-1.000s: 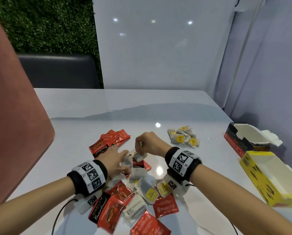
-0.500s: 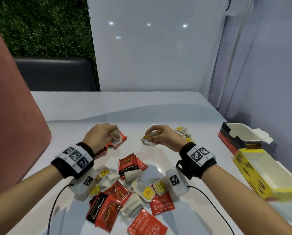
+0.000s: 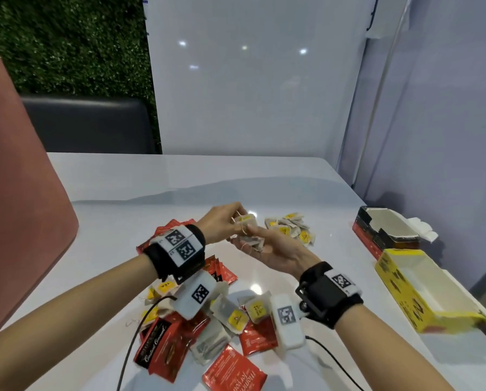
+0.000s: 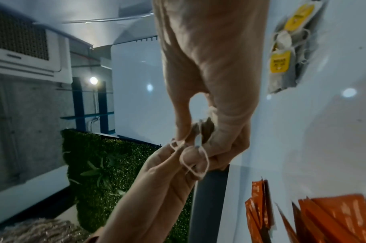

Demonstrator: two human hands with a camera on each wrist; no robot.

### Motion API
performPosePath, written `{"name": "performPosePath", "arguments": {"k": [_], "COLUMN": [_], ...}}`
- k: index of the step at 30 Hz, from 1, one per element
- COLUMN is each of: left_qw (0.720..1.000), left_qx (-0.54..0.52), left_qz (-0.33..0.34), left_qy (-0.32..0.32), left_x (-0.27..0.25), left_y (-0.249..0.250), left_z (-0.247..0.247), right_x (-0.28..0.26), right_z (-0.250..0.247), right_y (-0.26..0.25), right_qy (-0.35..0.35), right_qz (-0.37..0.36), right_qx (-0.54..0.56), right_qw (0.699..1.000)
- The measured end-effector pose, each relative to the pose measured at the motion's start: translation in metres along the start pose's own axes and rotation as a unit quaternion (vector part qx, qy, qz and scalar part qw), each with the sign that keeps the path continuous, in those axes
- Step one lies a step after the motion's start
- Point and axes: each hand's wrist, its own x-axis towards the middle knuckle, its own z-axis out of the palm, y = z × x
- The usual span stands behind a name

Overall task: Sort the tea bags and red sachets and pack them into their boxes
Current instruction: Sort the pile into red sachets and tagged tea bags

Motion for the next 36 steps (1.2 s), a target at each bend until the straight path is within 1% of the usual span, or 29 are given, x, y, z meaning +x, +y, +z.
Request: {"name": "performPosePath", "arguments": {"k": [2, 3, 4, 5, 6, 7, 8, 9, 10, 11, 12, 13, 14, 15, 16, 17, 18, 19, 20, 21, 23, 25, 26, 27, 29, 30, 32, 34, 36], "left_qw": [0.995, 0.991, 0.991, 0.994, 0.997, 0.998, 0.996, 0.993, 0.988, 0.981, 0.975, 0.969, 0.965, 0.96, 0.954, 0.947, 0.94, 0.932, 0.926, 0.922, 0.918, 0.913, 0.908, 0.903, 0.897, 0.897, 0.899, 0.904, 0.916], "left_qx": [-0.096, -0.124, -0.123, -0.101, -0.063, -0.023, 0.01, 0.032, 0.045, 0.051, 0.058, 0.069, 0.086, 0.106, 0.13, 0.157, 0.186, 0.215, 0.241, 0.264, 0.288, 0.307, 0.322, 0.338, 0.363, 0.37, 0.375, 0.369, 0.347], "left_qz": [-0.025, -0.033, -0.039, -0.042, -0.047, -0.058, -0.074, -0.095, -0.118, -0.139, -0.156, -0.166, -0.171, -0.169, -0.162, -0.148, -0.125, -0.099, -0.07, -0.041, 0.005, 0.027, 0.035, 0.043, 0.067, 0.08, 0.093, 0.088, 0.079], "left_qy": [-0.022, -0.024, -0.022, -0.02, -0.019, -0.025, -0.039, -0.063, -0.092, -0.122, -0.148, -0.167, -0.182, -0.197, -0.215, -0.237, -0.259, -0.275, -0.282, -0.282, -0.274, -0.267, -0.265, -0.261, -0.243, -0.229, -0.207, -0.198, -0.184], "left_x": [-0.003, -0.008, -0.014, -0.022, -0.032, -0.042, -0.053, -0.064, -0.074, -0.083, -0.092, -0.101, -0.107, -0.114, -0.119, -0.122, -0.124, -0.125, -0.124, -0.123, -0.119, -0.116, -0.115, -0.115, -0.116, -0.116, -0.116, -0.114, -0.112], "left_y": [-0.001, -0.002, -0.007, -0.012, -0.02, -0.03, -0.04, -0.049, -0.058, -0.064, -0.071, -0.077, -0.084, -0.09, -0.096, -0.099, -0.103, -0.105, -0.105, -0.104, -0.104, -0.103, -0.103, -0.103, -0.106, -0.107, -0.109, -0.111, -0.113], "left_z": [-0.008, -0.017, -0.027, -0.039, -0.051, -0.06, -0.068, -0.072, -0.074, -0.073, -0.071, -0.067, -0.063, -0.058, -0.053, -0.048, -0.044, -0.04, -0.039, -0.039, -0.04, -0.035, -0.031, -0.027, -0.02, -0.017, -0.013, -0.01, -0.007], "right_x": [0.004, 0.005, 0.006, 0.006, 0.007, 0.011, 0.016, 0.024, 0.032, 0.04, 0.048, 0.053, 0.056, 0.057, 0.058, 0.057, 0.056, 0.055, 0.053, 0.049, 0.038, 0.025, 0.017, 0.009, -0.008, -0.016, -0.03, -0.039, -0.045], "right_z": [-0.009, -0.014, -0.019, -0.024, -0.03, -0.037, -0.044, -0.053, -0.063, -0.072, -0.08, -0.086, -0.09, -0.091, -0.093, -0.094, -0.096, -0.097, -0.097, -0.095, -0.083, -0.064, -0.052, -0.04, -0.02, -0.011, 0.003, 0.013, 0.019], "right_y": [-0.01, -0.018, -0.027, -0.037, -0.048, -0.06, -0.072, -0.082, -0.088, -0.092, -0.093, -0.092, -0.087, -0.082, -0.077, -0.073, -0.071, -0.072, -0.073, -0.075, -0.076, -0.072, -0.067, -0.062, -0.046, -0.035, -0.011, 0.011, 0.031], "right_qy": [0.033, 0.046, 0.063, 0.088, 0.121, 0.165, 0.218, 0.27, 0.305, 0.322, 0.322, 0.309, 0.285, 0.255, 0.23, 0.218, 0.213, 0.215, 0.223, 0.233, 0.228, 0.192, 0.17, 0.142, 0.071, 0.03, -0.039, -0.072, -0.078], "right_qz": [-0.031, -0.046, -0.062, -0.079, -0.102, -0.132, -0.158, -0.174, -0.175, -0.16, -0.134, -0.096, -0.05, -0.002, 0.03, 0.047, 0.055, 0.058, 0.051, 0.037, -0.012, -0.058, -0.07, -0.073, -0.052, -0.032, 0.023, 0.073, 0.092], "right_qx": [-0.045, -0.069, -0.11, -0.169, -0.243, -0.327, -0.419, -0.509, -0.592, -0.66, -0.714, -0.756, -0.793, -0.824, -0.844, -0.851, -0.853, -0.851, -0.845, -0.837, -0.836, -0.837, -0.837, -0.841, -0.865, -0.87, -0.864, -0.855, -0.852], "right_qw": [0.998, 0.995, 0.99, 0.979, 0.957, 0.921, 0.867, 0.799, 0.726, 0.66, 0.608, 0.568, 0.536, 0.506, 0.484, 0.475, 0.474, 0.476, 0.483, 0.493, 0.499, 0.508, 0.516, 0.517, 0.495, 0.491, 0.502, 0.509, 0.51]}}
